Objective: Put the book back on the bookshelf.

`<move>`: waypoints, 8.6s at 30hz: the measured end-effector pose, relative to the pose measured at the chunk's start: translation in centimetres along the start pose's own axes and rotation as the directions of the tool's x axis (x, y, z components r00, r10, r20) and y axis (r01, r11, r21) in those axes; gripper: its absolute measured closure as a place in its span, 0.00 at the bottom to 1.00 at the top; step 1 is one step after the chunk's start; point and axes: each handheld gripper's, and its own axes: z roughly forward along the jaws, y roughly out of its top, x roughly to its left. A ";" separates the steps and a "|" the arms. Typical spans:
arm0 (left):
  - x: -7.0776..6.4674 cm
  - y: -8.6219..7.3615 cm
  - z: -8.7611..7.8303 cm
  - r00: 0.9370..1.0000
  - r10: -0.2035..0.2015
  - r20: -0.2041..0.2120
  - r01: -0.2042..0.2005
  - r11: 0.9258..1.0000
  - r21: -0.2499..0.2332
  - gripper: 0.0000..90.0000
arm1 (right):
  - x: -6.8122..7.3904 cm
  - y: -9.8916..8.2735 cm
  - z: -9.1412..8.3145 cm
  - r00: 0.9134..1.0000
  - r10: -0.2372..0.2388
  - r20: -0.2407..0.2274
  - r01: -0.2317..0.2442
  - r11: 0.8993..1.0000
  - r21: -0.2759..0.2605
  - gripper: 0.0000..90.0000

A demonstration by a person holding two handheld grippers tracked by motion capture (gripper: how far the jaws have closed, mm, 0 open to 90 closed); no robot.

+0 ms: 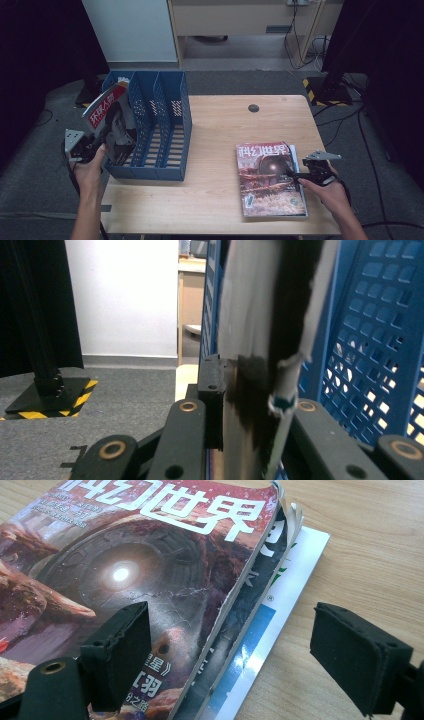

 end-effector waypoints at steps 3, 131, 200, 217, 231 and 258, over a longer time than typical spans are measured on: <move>0.0 -0.3 -0.2 1.000 -0.007 -0.004 0.007 1.000 0.000 0.82 | 0.0 0.0 0.0 1.000 -0.001 -0.001 0.001 1.000 -0.001 0.19; -31.0 -5.6 6.4 0.831 0.092 0.549 -0.256 0.939 0.230 0.18 | 1.2 0.9 -1.1 0.996 -0.069 -0.055 0.064 0.993 -0.100 0.49; -34.5 -11.4 6.1 0.823 0.002 0.568 -0.265 0.886 0.381 0.17 | 2.5 0.9 2.0 0.990 -0.069 -0.122 0.065 0.997 -0.040 0.30; -34.7 -12.2 7.2 0.783 -0.192 0.591 -0.178 0.842 0.509 0.12 | 3.4 1.2 2.3 0.988 -0.089 -0.125 0.087 0.996 -0.027 0.29; -34.8 -10.1 6.7 0.786 -0.163 0.596 -0.190 0.854 0.485 0.30 | 3.5 1.2 2.1 0.988 -0.085 -0.127 0.083 0.996 -0.015 0.29; -38.4 -6.1 9.1 0.779 -0.084 0.622 -0.294 0.827 0.480 0.78 | 3.2 1.2 2.1 0.987 -0.093 -0.134 0.094 0.996 0.001 0.27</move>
